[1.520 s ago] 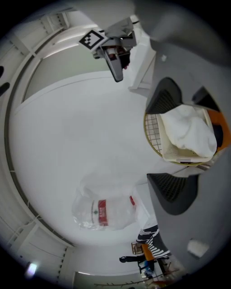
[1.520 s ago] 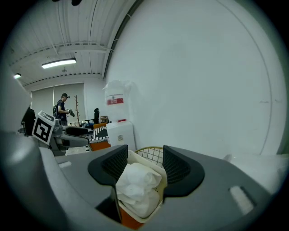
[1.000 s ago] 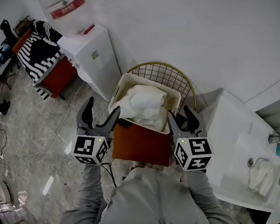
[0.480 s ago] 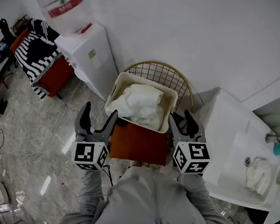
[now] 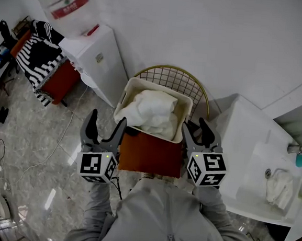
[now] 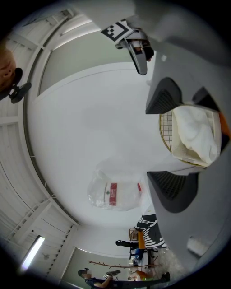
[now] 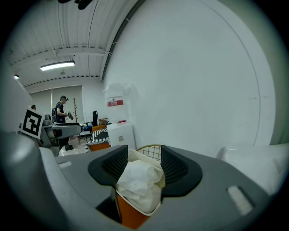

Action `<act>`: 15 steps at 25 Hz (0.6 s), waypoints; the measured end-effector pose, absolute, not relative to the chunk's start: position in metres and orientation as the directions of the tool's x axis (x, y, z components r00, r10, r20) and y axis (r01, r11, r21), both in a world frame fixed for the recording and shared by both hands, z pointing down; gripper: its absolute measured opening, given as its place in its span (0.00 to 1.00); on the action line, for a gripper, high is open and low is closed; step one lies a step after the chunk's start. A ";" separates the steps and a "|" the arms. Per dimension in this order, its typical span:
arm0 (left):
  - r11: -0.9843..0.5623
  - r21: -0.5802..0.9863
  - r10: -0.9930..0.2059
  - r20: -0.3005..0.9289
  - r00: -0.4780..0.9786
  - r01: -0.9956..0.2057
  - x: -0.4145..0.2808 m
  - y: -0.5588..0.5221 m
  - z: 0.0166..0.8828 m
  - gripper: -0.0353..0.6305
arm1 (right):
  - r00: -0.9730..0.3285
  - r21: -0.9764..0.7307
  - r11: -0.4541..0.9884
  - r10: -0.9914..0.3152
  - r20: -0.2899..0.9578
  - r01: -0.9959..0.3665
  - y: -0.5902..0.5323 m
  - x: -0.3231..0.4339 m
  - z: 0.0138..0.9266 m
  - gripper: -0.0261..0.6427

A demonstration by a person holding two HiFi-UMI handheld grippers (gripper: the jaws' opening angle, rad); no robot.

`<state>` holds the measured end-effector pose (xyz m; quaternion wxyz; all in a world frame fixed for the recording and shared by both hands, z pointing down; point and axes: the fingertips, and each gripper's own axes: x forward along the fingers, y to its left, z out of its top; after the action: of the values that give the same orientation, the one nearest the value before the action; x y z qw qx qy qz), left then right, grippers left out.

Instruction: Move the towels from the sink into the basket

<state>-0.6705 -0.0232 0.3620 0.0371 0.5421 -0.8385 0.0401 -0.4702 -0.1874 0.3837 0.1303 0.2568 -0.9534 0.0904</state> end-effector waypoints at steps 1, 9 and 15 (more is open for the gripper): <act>0.411 -0.027 -0.905 0.106 -0.411 -0.911 -0.672 -0.023 0.362 0.71 | -0.835 -0.104 0.853 -0.465 0.295 -0.512 -0.188 -0.471 0.384 0.38; 0.412 -0.033 -0.904 0.111 -0.413 -0.910 -0.675 -0.023 0.361 0.71 | -0.830 -0.099 0.849 -0.472 0.297 -0.519 -0.190 -0.473 0.383 0.38; 0.402 -0.054 -0.906 0.118 -0.406 -0.914 -0.675 -0.026 0.363 0.71 | -0.824 -0.092 0.845 -0.482 0.297 -0.527 -0.192 -0.473 0.383 0.38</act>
<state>-0.6751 -0.0260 0.3631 0.0351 0.5439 -0.8366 0.0549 -0.4732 -0.1922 0.3831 0.1321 0.2654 -0.9512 0.0851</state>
